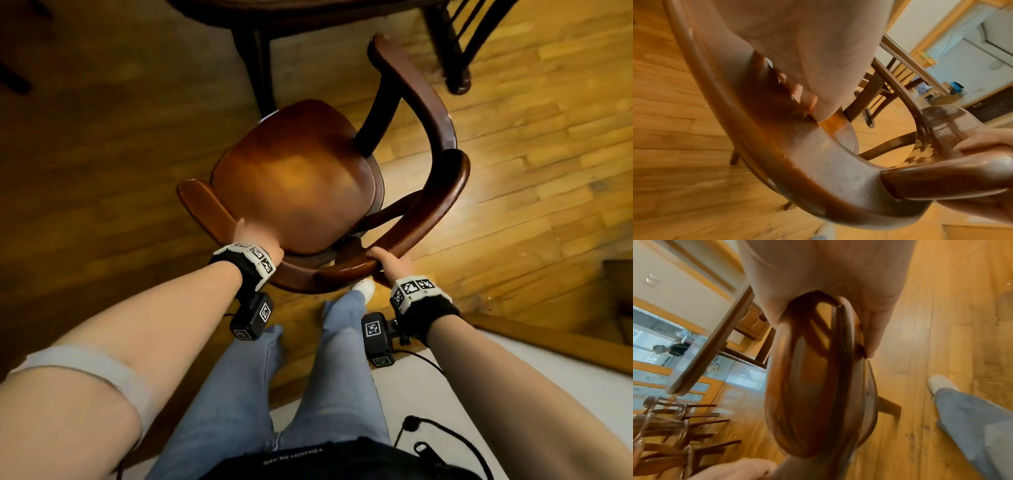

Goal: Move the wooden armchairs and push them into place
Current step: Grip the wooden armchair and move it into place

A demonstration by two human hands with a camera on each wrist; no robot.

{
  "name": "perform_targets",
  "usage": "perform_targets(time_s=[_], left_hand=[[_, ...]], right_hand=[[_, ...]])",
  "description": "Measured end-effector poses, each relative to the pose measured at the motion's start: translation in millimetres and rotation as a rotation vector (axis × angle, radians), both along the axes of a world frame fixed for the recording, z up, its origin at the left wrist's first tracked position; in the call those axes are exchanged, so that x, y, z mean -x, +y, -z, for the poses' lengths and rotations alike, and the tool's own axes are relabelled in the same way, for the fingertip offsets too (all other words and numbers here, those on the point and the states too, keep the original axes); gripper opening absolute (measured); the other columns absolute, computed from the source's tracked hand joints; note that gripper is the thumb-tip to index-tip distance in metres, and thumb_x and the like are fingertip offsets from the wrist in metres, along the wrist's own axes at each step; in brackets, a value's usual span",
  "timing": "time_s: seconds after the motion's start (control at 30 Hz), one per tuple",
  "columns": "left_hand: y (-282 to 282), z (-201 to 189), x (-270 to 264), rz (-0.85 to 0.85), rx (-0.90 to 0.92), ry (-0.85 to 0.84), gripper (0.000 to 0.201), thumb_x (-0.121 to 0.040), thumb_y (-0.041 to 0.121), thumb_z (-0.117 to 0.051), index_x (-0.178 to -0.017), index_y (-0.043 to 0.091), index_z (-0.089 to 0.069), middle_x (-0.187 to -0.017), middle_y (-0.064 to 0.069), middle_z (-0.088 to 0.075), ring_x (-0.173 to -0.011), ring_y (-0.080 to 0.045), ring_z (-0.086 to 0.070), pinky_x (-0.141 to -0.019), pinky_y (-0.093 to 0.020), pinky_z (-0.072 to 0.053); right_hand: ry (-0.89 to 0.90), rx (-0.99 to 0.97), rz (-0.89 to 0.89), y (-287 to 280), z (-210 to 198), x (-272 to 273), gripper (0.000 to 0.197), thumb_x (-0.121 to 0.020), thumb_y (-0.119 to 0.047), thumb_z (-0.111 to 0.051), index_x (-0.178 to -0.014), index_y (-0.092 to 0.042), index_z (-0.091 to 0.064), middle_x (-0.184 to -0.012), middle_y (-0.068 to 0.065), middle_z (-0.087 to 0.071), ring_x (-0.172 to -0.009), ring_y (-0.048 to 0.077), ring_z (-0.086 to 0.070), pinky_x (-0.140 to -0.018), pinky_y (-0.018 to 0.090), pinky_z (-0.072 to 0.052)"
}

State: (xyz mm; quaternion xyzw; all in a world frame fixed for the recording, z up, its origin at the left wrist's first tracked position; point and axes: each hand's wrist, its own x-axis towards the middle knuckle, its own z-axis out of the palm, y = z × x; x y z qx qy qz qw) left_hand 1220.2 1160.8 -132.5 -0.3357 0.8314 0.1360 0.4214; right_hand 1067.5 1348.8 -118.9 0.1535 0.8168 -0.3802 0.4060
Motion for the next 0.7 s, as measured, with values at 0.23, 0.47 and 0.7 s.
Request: perform_targets(time_s=[0.23,0.47,0.7], left_hand=[[-34.3,-6.7,-107.2,-0.202,-0.008,-0.063,0.045,-0.097,0.039,-0.030,-0.120,0.025,-0.066,-0.131,0.000,-0.057,-0.133,-0.024,-0.037,-0.120,-0.042,-0.004],[-72.5,-16.5,-204.9,-0.485,0.026,-0.077,0.041,-0.099,0.034,-0.030,-0.126,0.026,-0.060,-0.139,-0.005,-0.047,-0.136,-0.029,-0.033,-0.119,-0.054,-0.009],[-64.5,-28.6,-200.7,-0.887,-0.113,0.211,0.040,-0.095,0.047,-0.045,-0.133,0.038,-0.052,-0.147,-0.011,-0.036,-0.134,-0.035,-0.037,-0.113,-0.042,-0.031]], right_hand=[[-0.057,0.027,-0.237,-64.1,6.8,-76.5,0.058,-0.070,-0.020,-0.074,-0.121,0.000,-0.055,-0.087,0.008,-0.064,-0.069,0.019,-0.061,-0.058,0.027,-0.052],[-0.175,0.105,-0.452,-150.3,9.8,-156.1,0.089,-0.070,-0.028,-0.076,-0.144,-0.011,-0.029,-0.122,0.016,-0.062,-0.087,0.025,-0.063,-0.053,0.026,-0.053],[-0.216,0.030,-0.624,-213.4,-5.0,-173.6,0.095,-0.077,-0.028,-0.072,-0.150,-0.023,-0.011,-0.113,0.010,-0.054,-0.078,0.025,-0.063,-0.073,0.042,-0.059]])
